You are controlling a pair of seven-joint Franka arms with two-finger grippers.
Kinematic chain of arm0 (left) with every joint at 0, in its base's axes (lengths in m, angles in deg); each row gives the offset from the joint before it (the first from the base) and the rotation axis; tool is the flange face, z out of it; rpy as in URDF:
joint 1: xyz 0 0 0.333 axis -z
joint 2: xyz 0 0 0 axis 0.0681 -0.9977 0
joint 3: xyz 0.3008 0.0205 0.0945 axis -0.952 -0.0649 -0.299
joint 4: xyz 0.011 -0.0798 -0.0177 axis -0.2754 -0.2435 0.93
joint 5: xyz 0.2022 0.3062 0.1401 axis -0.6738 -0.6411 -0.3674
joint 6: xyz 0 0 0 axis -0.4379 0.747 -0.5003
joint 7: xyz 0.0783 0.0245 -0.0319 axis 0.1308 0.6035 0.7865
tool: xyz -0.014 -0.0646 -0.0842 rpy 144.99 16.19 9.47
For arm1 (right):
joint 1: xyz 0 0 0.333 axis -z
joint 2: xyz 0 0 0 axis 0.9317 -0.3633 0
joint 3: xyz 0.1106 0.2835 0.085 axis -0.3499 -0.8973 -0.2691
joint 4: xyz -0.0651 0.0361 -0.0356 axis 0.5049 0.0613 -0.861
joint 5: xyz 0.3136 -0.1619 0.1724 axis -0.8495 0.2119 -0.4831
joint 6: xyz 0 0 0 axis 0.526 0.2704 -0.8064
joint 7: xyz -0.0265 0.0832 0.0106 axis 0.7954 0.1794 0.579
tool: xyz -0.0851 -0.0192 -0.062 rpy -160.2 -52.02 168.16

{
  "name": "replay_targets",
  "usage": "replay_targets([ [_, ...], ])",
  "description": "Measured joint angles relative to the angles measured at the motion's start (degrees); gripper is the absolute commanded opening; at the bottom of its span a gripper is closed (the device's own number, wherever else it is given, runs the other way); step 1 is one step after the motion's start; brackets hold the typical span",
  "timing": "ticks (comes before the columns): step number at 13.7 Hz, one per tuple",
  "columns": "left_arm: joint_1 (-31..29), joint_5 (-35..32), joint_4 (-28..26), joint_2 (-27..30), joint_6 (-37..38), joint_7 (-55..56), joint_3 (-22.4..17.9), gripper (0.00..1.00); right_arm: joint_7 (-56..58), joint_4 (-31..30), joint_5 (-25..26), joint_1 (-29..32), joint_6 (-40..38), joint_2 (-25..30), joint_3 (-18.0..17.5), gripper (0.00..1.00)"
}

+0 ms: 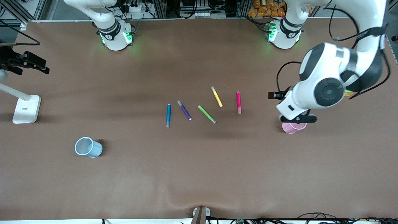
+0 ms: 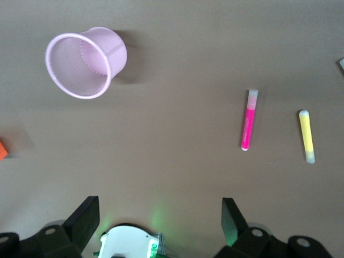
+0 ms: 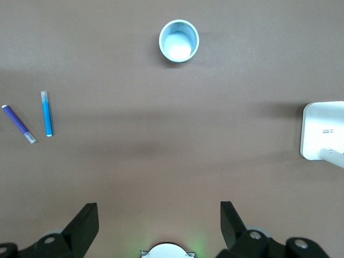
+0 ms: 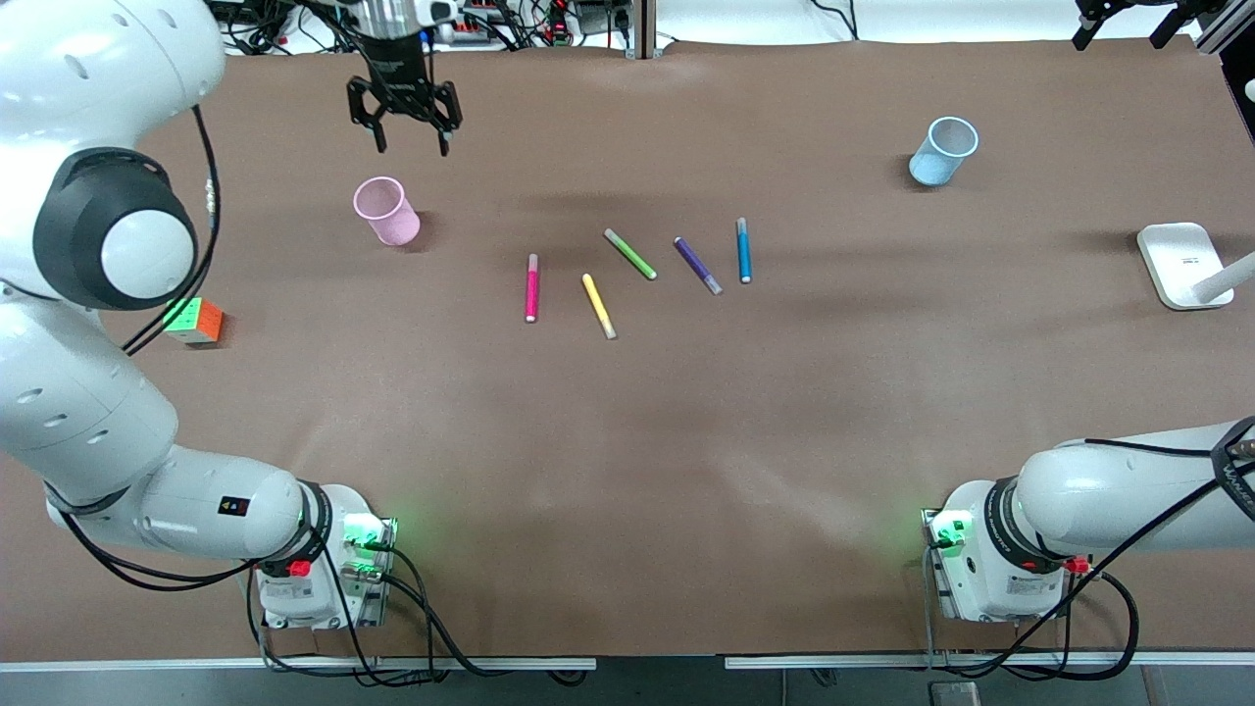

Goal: Place pink and blue markers in matching cups
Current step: 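Lower the left gripper onto the pink marker and grasp it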

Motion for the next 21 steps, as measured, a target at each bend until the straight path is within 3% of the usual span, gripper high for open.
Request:
replay_targets([
  [9, 1.8, 3.0, -16.0, -2.7, -26.6, 7.9, 1.3, 1.0, 0.0, -0.4, 0.0, 0.0, 0.0, 0.0, 0.0, 1.0],
  [15, 6.0, 3.1, -18.0, -10.0, -35.9, 12.3, 1.5, 1.0, 0.0, -0.7, 0.0, 0.0, 0.2, 0.0, 0.0, 1.0],
  [18, 6.9, 3.3, -17.9, -13.4, -37.3, 13.0, 1.6, 0.93, 0.0, -0.8, 0.0, 0.0, 0.4, 0.0, 0.0, 1.0],
  [21, 6.9, 4.5, -17.8, -14.3, -37.3, 13.0, 2.2, 0.77, 0.0, -0.9, 0.0, 0.0, 0.4, 0.0, 0.0, 1.0],
])
